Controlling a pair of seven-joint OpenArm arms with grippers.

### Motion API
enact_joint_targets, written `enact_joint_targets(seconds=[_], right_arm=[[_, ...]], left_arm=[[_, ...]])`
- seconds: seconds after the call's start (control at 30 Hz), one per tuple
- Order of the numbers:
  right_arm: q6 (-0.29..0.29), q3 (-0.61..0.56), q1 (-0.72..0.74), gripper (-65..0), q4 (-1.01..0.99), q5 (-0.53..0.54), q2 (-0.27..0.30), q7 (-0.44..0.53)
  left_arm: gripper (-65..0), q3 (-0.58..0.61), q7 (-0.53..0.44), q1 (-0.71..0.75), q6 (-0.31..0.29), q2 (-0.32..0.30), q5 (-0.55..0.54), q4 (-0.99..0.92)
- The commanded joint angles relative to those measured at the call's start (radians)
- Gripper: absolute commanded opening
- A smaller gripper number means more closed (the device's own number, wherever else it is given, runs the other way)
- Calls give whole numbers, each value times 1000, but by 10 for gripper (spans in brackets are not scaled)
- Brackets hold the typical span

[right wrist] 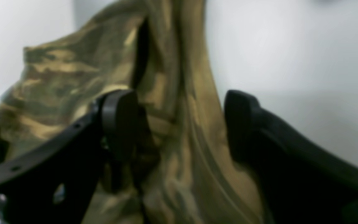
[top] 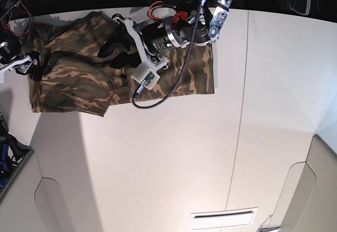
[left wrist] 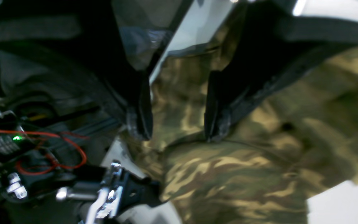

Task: Fold the T-shirt properly
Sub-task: 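Fold the strip end with the left gripper toward the right gripper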

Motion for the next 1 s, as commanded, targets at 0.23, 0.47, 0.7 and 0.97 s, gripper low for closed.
enact_joint_targets(seconds=[0.23,0.47,0.7,0.97], right_arm=[[29,-118,10,-217,-69,41,19,24],[29,-145,10,-223,-52,70,19,16],[29,-145,10,-650,-43,70,19,10],[29,-85,47,-650,-43,60,52,-11]], left_arm=[[-349,2,-6,-5,-10,8,6,15],[-349,2,9,-5,-11,8,6,16],[-367,2,8,-7,-43,8,6,31],[-384,-34,86,-58,-44,8,103,70]])
